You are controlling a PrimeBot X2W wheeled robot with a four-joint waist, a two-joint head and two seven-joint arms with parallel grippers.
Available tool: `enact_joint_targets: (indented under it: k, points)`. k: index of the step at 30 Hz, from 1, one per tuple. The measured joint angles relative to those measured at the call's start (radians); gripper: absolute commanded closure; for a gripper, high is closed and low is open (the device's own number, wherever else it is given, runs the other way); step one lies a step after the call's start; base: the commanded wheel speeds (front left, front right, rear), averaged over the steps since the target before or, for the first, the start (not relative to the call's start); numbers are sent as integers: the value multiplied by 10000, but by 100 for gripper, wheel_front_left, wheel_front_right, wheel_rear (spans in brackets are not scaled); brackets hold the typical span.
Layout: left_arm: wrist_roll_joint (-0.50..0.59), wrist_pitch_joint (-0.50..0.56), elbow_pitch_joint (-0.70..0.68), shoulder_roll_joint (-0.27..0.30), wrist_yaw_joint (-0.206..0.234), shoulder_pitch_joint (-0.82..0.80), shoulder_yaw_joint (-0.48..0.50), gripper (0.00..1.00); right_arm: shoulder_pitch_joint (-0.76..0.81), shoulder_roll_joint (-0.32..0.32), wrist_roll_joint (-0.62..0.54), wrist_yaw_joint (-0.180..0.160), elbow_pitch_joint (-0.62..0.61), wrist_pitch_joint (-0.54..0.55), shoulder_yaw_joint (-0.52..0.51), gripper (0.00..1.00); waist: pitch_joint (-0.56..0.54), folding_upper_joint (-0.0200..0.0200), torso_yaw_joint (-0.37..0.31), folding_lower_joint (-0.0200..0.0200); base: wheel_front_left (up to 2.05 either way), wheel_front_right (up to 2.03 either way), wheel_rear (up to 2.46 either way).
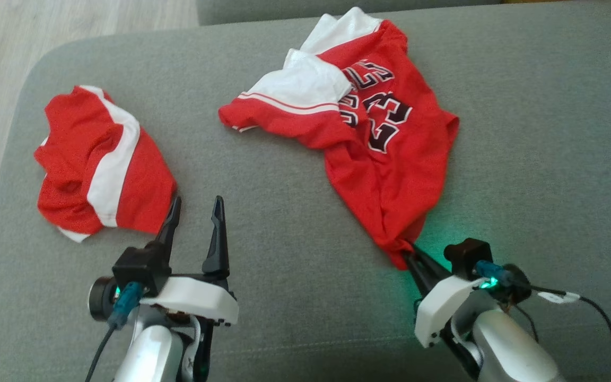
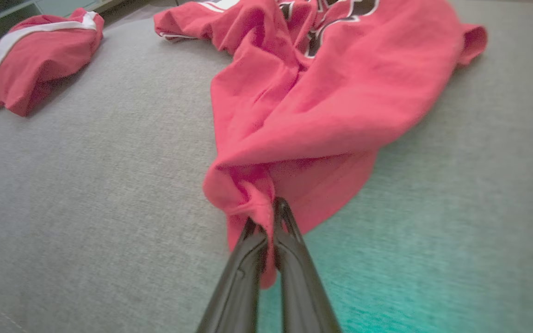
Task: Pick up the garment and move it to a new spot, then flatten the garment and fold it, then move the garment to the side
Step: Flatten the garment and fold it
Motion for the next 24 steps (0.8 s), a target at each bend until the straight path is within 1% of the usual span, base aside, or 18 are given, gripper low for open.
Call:
enact_joint_targets:
  k: [3, 6, 10, 12, 15, 18, 21, 22, 23, 24]
  points:
    - [-2, 0, 8, 0, 23, 21, 19, 0, 5, -44, -965, 0, -169, -48, -502, 100, -169, 0, -155, 0, 0, 0, 0]
    - [-13, 0, 8, 0, 31, 44, 31, 0, 36, -234, -2033, 0, -704, -33, -1185, 100, -363, 0, -362, 0, 0, 0, 0]
    - [-48, 0, 0, 0, 77, 178, -8, 0, 232, -773, -3384, 0, -1898, 550, -2261, 100, -641, 0, -662, 0, 0, 0, 0]
    - [-148, 0, -2, 2, 102, 245, -33, 0, 621, -907, -3904, 0, -2579, 974, -2736, 100, -784, 0, -791, 0, 0, 0, 0]
    - [-251, 0, -23, 2, 192, 257, -104, 0, 1519, -863, -4439, 0, -3545, 1691, -3419, 100, -995, 0, -949, 0, 0, 0, 0]
    - [-280, 0, -48, 4, 251, 306, -176, 0, 2376, -606, -4723, 0, -4362, 2272, -4261, 100, -1119, 0, -1106, 0, 0, 0, 0]
    - [-280, 0, -61, 2, 251, 366, -301, 0, 2844, -437, -5120, 0, -4654, 2788, -4961, 100, -1139, 0, -1222, 0, 0, 0, 0]
    - [-278, 0, -59, 2, 249, 380, -313, 0, 2915, -366, -5258, 0, -4665, 2907, -5099, 35, -1130, 0, -1249, 0, 0, 0, 0]
    - [-278, 0, -52, 2, 249, 382, -314, 0, 2954, -268, -5277, 0, -4684, 2949, -5210, 0, -1119, 0, -1267, 0, 0, 0, 0]
    - [-278, 0, -44, 4, 249, 381, -316, 0, 2951, -146, -5250, 0, -4725, 2991, -5227, 0, -1106, 0, -1280, 0, 0, 0, 0]
